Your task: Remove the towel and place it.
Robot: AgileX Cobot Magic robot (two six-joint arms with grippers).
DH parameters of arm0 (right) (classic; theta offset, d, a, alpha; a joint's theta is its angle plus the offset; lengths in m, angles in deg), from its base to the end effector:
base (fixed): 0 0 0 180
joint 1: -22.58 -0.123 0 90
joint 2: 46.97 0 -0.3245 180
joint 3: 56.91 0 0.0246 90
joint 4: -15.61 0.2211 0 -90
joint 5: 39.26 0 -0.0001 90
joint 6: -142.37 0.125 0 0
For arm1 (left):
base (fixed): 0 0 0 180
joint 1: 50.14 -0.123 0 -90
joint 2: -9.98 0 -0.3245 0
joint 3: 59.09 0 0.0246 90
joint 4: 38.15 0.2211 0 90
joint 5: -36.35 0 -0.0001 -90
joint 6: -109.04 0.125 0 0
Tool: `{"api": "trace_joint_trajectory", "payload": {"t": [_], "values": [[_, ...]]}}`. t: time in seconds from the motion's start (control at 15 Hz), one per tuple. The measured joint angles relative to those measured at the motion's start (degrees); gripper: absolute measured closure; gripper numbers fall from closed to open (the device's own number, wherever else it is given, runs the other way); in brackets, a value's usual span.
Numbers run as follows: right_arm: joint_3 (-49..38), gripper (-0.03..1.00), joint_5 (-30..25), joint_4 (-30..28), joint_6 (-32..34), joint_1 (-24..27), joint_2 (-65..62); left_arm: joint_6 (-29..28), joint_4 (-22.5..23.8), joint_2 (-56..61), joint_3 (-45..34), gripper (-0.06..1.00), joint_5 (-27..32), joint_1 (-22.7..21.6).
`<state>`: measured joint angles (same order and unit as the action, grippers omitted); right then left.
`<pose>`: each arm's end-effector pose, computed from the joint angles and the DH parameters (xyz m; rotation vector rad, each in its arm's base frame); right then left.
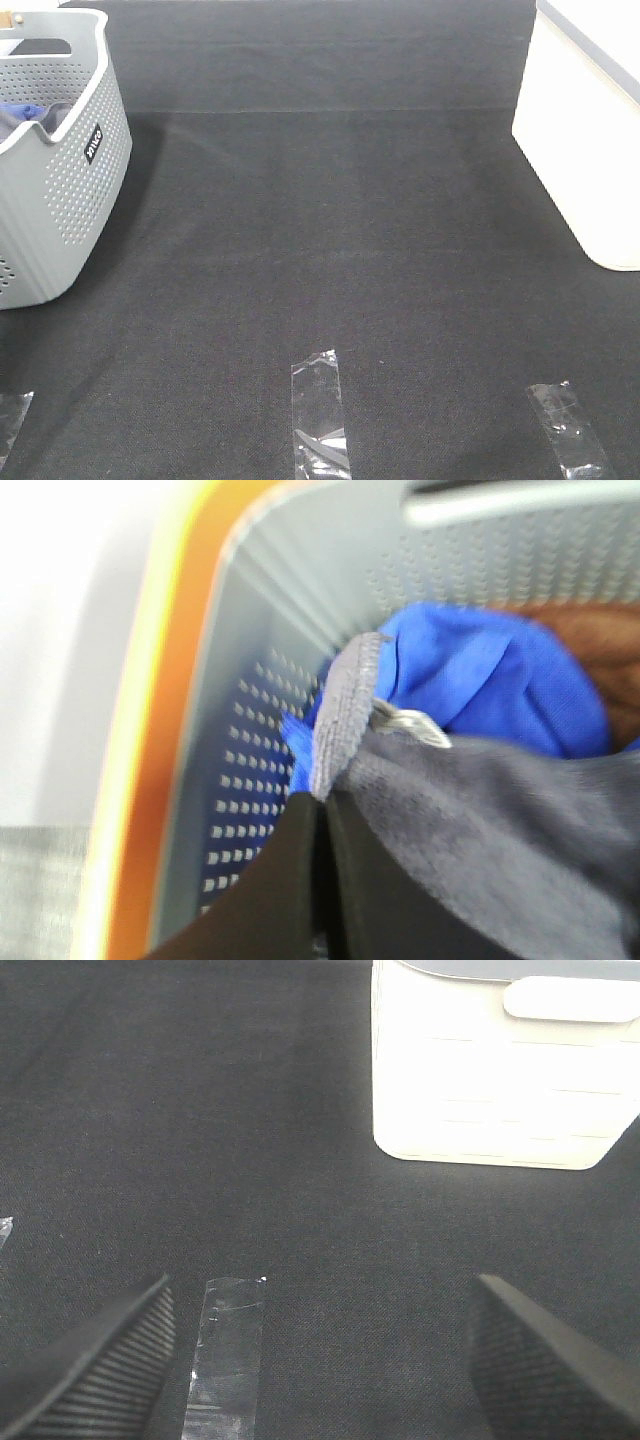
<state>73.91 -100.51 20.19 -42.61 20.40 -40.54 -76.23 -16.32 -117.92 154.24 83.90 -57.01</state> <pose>-0.0429 0.0071 0.2482 -0.1319 2.0333 0.0649 0.4912 0.0938 0.2938 -0.0608 2.4529 0.4689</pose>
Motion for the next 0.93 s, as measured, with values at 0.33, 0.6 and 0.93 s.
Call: {"api": "trace_joint_trajectory", "payload": {"t": [0.33,0.6,0.93], "values": [[0.00,0.22,0.00,0.00,0.00,0.00,0.00,7.16,-3.27,9.51,0.00,0.94,0.06,3.44],[0.00,0.22,0.00,0.00,0.00,0.00,0.00,13.24,-4.24,17.25,0.00,0.94,0.11,10.54],[0.00,0.22,0.00,0.06,0.00,0.00,0.00,16.90,-7.05,20.91,0.00,0.94,1.15,17.59]]}}
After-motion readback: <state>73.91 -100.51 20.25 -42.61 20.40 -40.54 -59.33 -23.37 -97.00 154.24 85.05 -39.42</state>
